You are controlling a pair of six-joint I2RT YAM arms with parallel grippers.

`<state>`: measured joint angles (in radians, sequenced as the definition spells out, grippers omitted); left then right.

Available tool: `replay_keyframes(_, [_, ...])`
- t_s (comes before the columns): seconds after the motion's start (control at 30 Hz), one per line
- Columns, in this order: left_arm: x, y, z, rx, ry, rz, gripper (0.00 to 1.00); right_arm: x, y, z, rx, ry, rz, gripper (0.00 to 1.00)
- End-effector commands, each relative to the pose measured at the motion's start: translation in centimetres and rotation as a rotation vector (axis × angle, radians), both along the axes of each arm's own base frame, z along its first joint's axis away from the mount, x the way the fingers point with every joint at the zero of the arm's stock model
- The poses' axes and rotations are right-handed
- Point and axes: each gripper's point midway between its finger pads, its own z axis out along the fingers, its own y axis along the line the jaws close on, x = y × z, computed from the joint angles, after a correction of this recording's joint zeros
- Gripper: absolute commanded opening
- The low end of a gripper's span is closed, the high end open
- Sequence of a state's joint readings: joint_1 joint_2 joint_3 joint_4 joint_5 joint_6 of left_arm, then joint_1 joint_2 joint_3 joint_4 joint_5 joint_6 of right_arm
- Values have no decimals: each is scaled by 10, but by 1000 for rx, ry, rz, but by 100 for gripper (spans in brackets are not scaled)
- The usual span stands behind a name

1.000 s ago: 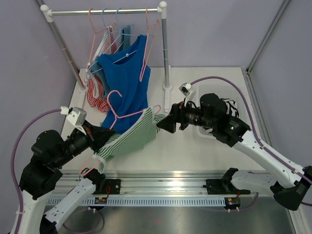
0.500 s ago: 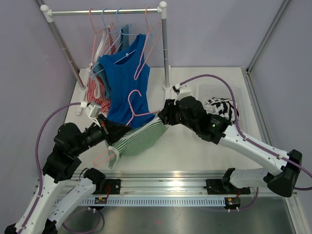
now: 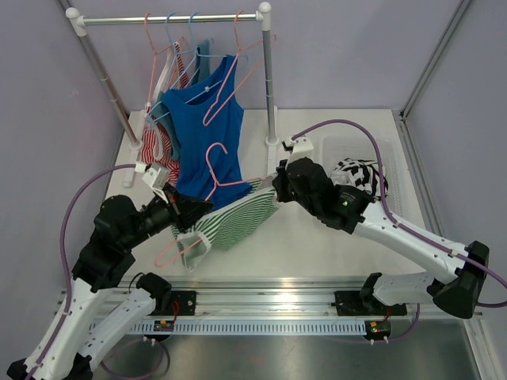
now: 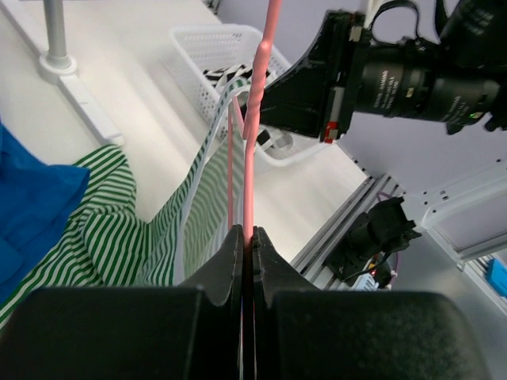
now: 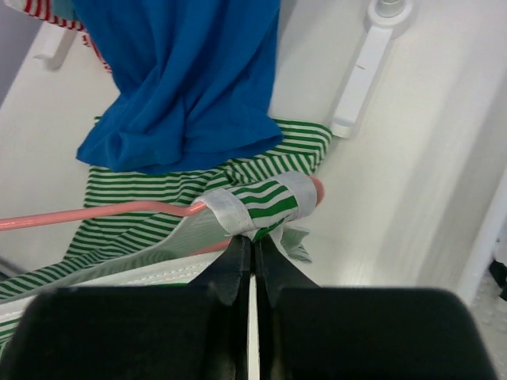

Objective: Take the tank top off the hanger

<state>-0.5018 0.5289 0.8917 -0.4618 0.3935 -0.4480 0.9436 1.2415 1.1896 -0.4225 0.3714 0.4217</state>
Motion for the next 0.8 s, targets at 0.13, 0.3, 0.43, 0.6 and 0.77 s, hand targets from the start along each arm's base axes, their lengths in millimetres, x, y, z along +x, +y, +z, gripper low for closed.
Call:
replay_keyframes(0.13, [-9, -1, 9, 20, -55, -46, 0, 48, -79, 7, -196, -61, -301, 0])
replay_keyframes(0.3, [-17, 1, 17, -15, -102, -56, 0, 58, -99, -12, -204, -14, -329, 0])
replay_keyframes(0.43, [-36, -9, 29, -83, -140, -166, 0, 58, -98, -22, -186, 21, -306, 0])
replay_keyframes(0.6, [-33, -18, 49, -202, -242, -207, 0, 36, -84, 5, -16, -13, -191, 0])
replay_keyframes(0.77, [-36, -21, 94, -408, -414, -220, 0, -13, -52, 43, 177, -66, 126, 0])
